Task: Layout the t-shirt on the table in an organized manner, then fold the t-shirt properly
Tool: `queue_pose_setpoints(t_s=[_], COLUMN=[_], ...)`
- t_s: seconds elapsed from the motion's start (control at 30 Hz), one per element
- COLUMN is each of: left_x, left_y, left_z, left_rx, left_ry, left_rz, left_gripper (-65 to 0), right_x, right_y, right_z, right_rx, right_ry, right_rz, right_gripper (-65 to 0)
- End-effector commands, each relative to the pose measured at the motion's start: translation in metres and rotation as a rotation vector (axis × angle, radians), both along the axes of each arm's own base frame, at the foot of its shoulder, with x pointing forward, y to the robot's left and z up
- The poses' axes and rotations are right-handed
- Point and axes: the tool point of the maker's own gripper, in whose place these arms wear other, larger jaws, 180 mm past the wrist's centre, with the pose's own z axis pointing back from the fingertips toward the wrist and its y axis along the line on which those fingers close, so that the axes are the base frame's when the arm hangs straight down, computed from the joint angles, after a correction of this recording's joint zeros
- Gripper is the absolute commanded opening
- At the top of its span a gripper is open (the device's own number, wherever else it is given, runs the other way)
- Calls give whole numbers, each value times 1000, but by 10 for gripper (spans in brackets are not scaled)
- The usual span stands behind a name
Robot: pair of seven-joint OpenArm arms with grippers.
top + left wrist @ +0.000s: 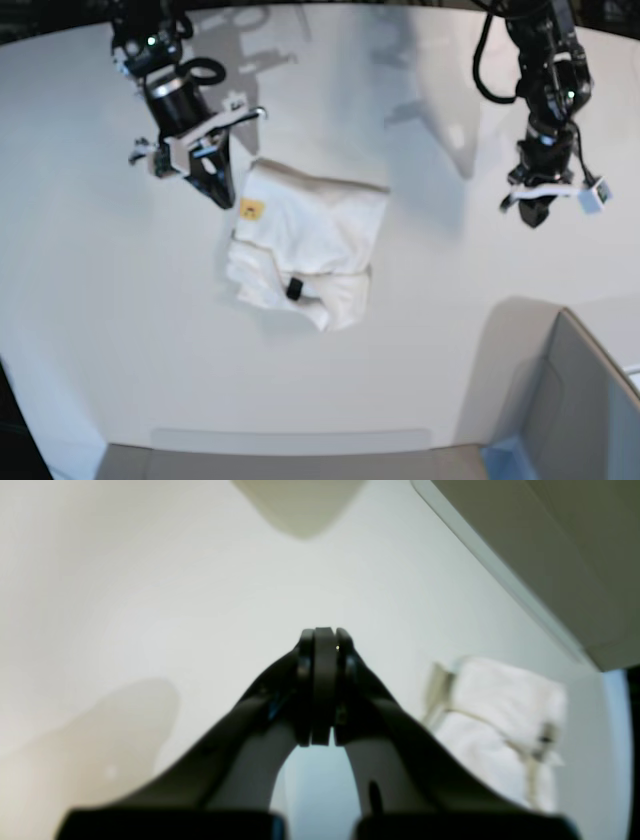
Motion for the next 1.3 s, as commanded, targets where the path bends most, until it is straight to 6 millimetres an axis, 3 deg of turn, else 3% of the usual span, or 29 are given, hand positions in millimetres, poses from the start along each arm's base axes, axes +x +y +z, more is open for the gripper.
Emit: queue_pose_setpoints(t_s=[0.0, 0.13, 0.27, 0.5, 0.63, 0.73, 0.8, 0.9, 1.0, 1.1, 1.27], left_x=[-10, -47, -80, -142, -175, -206, -223, -253, -279, -289, -309], left_y=[8, 22, 32, 97, 113, 114, 111, 100, 98, 101, 83], left_z=[2, -19, -22, 3, 10, 6, 5, 0, 0, 4, -6], left_rx=[28, 31, -20, 11, -35, -81, -88, -111, -125, -127, -206], left_ry=[2, 96, 112, 133, 198, 266, 304, 384, 432, 455, 542], left_rz=[14, 49, 22, 161, 209, 251, 243, 224, 261, 282, 270], left_gripper=[-650, -650, -650, -650, -650, -650, -650, -650, -650, -650, -650], right_x=[-7, -40, -80, -145, -176, -195, -196, -212, -244, -279, -355], right_y=[-7, -25, -34, -39, -48, -51, -52, -58, -67, -64, -60], right_z=[7, -6, -22, -33, -36, -32, -31, -49, -75, -91, -118], right_rx=[7, 10, 11, 24, -1, -48, -117, -218, -284, -311, -351], right_ry=[-32, -4, 72, 184, 244, 254, 222, 228, 249, 265, 366], right_rz=[-21, -74, -110, -144, -190, -192, -168, -143, -120, -27, 96], right_gripper=[-650, -650, -650, -650, -650, -650, -650, -650, -650, -650, -650])
